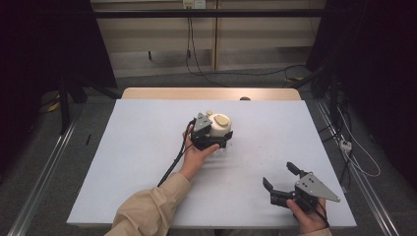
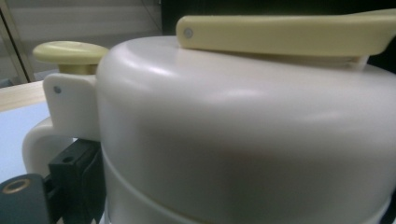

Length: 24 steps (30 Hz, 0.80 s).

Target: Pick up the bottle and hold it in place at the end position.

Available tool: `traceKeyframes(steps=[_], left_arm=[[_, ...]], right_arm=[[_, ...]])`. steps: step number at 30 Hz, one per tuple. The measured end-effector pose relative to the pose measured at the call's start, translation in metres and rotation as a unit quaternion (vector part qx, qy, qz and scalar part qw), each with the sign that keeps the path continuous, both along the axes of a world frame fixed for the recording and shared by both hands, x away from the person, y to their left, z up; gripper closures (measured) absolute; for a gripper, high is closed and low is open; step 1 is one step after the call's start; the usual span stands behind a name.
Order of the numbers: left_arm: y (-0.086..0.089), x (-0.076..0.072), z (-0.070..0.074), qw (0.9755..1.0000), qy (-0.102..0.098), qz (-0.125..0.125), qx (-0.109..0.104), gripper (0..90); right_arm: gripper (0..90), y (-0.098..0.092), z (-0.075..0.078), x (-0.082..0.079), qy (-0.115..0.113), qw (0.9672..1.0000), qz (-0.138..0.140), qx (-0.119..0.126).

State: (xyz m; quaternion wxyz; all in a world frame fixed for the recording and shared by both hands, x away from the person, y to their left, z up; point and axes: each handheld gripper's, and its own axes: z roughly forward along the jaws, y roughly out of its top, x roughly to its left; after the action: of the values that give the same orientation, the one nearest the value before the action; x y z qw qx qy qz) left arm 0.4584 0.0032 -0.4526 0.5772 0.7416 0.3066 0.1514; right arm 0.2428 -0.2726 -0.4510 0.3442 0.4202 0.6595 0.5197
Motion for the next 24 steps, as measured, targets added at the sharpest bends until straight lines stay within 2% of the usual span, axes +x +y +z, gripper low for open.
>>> traceKeyframes(steps=[2,6,7,24], left_arm=[[0.0007,-0.0009,-0.0001,0.9999,-0.007,-0.005,0.009,6.3],[0.0026,-0.0027,0.0009,0.9998,-0.002,-0.009,0.02,6.1],[0.0027,-0.0035,0.0001,0.9999,0.001,-0.007,0.014,6.1],[0.0097,-0.0066,-0.0028,0.9997,-0.002,-0.019,0.016,5.7]], right_arm=[[4.5,0.0004,0.0001,0.0,0.0,1.0,0.0,-0.002],[4.5,0.0015,0.0001,0.0001,0.0,1.0,0.001,-0.002],[4.5,0.0018,0.0,0.0002,0.0,1.0,0.002,-0.003],[4.5,0.0062,-0.0013,0.0022,0.004,0.9999,0.005,-0.009]])
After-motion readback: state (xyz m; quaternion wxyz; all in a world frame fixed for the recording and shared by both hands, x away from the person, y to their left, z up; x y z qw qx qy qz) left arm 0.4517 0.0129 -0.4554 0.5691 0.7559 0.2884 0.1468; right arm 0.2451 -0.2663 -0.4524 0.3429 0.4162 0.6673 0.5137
